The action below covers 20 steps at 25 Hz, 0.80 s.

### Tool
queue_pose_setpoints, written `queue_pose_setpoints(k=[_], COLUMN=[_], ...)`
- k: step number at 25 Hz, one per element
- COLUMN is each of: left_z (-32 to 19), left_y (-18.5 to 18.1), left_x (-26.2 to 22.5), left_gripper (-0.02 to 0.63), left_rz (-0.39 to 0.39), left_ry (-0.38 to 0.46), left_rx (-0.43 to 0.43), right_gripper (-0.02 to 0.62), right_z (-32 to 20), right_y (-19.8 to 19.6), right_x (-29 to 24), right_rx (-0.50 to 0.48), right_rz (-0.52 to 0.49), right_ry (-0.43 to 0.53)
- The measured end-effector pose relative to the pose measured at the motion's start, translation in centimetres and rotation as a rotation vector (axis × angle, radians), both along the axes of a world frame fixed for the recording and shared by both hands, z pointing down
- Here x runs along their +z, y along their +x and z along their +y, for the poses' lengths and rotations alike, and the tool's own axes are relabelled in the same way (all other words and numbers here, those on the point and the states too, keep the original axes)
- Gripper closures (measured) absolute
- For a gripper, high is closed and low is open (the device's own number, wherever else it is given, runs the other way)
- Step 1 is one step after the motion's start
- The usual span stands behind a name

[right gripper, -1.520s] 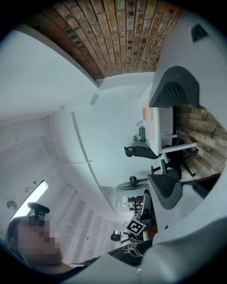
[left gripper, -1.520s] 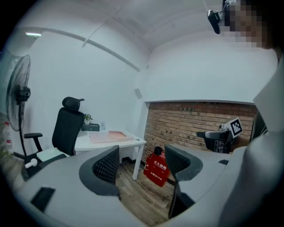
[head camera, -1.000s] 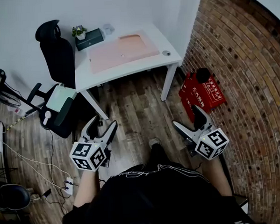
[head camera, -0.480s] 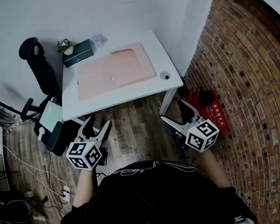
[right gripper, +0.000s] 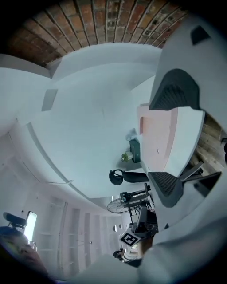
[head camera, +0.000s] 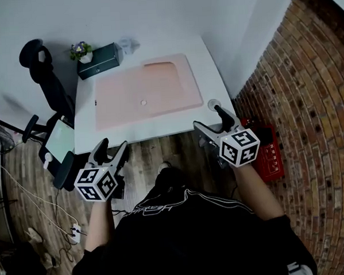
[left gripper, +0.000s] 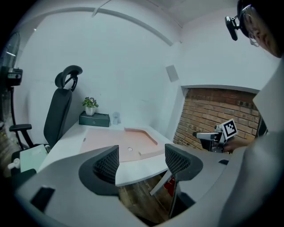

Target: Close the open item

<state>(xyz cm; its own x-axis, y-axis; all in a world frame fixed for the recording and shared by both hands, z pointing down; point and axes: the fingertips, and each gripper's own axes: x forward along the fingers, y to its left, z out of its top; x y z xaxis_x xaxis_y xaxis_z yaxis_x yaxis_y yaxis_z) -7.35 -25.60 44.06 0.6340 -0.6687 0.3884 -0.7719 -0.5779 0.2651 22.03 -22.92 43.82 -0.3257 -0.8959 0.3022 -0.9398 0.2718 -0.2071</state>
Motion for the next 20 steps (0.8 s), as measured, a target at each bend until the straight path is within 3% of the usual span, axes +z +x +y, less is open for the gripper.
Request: queue_pose_setpoints(k=[5, 11, 20], left_z=[-4.8, -11.2, -16.0], left_y=[0.8, 0.1, -1.1], left_x=[2.3, 3.6, 5.1], left_gripper=[0.282, 0.282, 0.282], left_rz=[0.01, -0.008, -0.023], left_ry=[-0.074, -0.098, -0.138], left_rx=[0.029, 0.004, -0.003], right_gripper=[0.185, 0.186, 0.199], right_z=[-6.1, -12.9, -18.2], right_y=[0.5, 2.0, 3.1], right_x=[3.2, 7.2, 13.4], right_rx=[-0.006, 0.04, 0.095], right_rz=[0.027, 0.072, 0.132], right_ry=[-0.07, -0.17, -0.316])
